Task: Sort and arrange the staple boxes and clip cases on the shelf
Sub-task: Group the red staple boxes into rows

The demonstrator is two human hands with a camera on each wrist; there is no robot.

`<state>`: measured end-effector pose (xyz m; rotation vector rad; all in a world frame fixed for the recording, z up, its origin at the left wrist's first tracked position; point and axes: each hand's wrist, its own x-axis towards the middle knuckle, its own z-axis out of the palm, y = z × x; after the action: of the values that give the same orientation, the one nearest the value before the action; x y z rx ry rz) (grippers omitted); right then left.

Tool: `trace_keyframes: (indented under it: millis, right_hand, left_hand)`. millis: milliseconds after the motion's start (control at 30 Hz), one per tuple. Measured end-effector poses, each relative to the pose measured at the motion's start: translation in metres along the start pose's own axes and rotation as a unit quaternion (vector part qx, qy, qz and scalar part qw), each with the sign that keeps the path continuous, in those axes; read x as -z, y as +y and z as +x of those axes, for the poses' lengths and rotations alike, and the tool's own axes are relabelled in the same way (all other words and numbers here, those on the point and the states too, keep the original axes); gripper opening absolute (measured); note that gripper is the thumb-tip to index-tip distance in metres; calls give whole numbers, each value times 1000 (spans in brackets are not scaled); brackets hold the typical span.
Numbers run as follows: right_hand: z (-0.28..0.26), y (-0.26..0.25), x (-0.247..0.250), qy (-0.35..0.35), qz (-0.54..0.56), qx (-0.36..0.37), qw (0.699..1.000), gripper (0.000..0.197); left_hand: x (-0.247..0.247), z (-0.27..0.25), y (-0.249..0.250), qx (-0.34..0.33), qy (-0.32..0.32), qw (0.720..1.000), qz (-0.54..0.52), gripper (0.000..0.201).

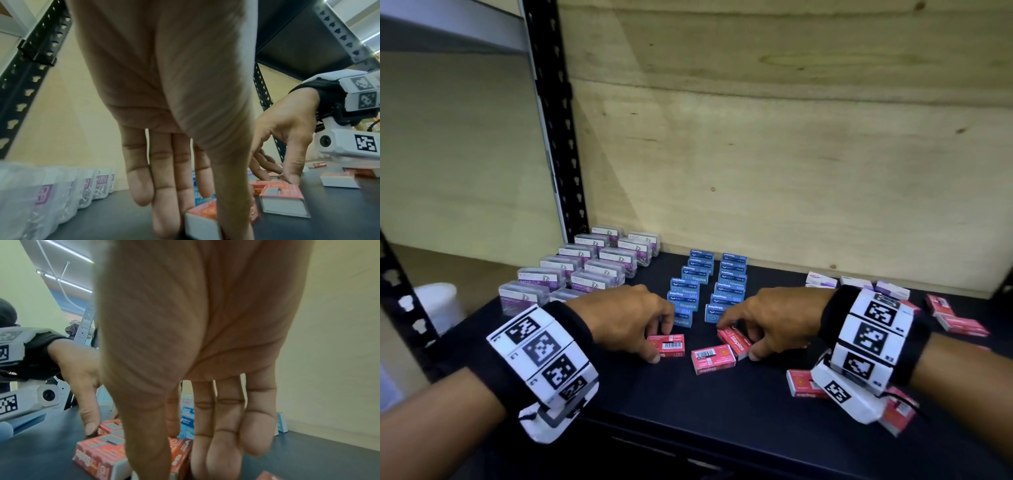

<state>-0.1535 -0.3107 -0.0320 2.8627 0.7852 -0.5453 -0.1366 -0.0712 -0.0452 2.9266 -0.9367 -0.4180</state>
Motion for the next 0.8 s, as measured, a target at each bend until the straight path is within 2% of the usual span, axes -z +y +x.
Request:
trace_keyframes:
  millis: [167, 433, 533, 667, 800]
  right_hand:
    - [6, -3, -1, -1, -10, 0, 1000, 60]
    - [1, -5, 0, -13, 1, -1, 1000, 57]
    - [-10, 2, 2, 2, 38, -11, 999, 54]
    - [-34, 24, 7, 56, 123, -45, 990, 55]
    - [-55, 61, 1, 81, 204, -66, 973, 56]
  left_hand:
    - [4, -11, -3, 15, -20, 999, -45, 44]
    - [15, -23, -8, 18, 14, 993, -114, 23]
    - [24, -18, -2, -2, 15, 991, -135, 20]
    - [34, 3, 16, -53, -28, 978, -199, 27]
    - [40, 29, 39, -83, -21, 981, -173, 29]
